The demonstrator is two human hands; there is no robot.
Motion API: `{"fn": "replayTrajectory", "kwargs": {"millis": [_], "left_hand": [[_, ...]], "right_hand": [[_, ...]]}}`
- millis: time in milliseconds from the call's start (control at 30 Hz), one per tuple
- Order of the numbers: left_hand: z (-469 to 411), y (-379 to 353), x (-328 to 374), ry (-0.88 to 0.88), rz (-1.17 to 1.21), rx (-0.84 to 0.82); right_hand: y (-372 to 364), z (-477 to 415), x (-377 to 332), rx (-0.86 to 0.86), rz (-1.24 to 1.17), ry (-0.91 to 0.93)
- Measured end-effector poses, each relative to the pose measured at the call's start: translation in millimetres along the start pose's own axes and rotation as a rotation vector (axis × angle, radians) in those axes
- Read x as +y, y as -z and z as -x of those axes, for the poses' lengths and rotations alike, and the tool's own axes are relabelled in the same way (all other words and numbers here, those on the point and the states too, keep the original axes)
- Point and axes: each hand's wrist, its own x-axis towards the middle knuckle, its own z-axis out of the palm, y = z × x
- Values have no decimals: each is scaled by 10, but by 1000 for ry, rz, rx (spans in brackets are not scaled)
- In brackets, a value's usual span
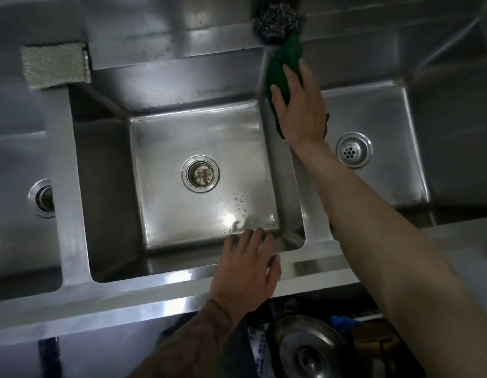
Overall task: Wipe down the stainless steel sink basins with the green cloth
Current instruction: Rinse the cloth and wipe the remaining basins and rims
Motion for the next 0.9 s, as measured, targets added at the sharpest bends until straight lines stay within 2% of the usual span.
{"fn": "replayTrajectory", "kwargs": {"millis": [133,333,533,700,900], "left_hand": [[0,0,0,-3,12,1],[2,-10,-3,1,11,14],[-6,-12,3,-2,7,6],[-5,-10,4,-2,-1,1],[-7,-20,-1,-5,0,-5]], "right_hand": [[18,376,89,26,75,36],[14,-94,-55,-32,55,5],[28,285,21,-8,115,32],[-25,-69,-64,-32,133,-5],[53,534,80,3,137,43]]}}
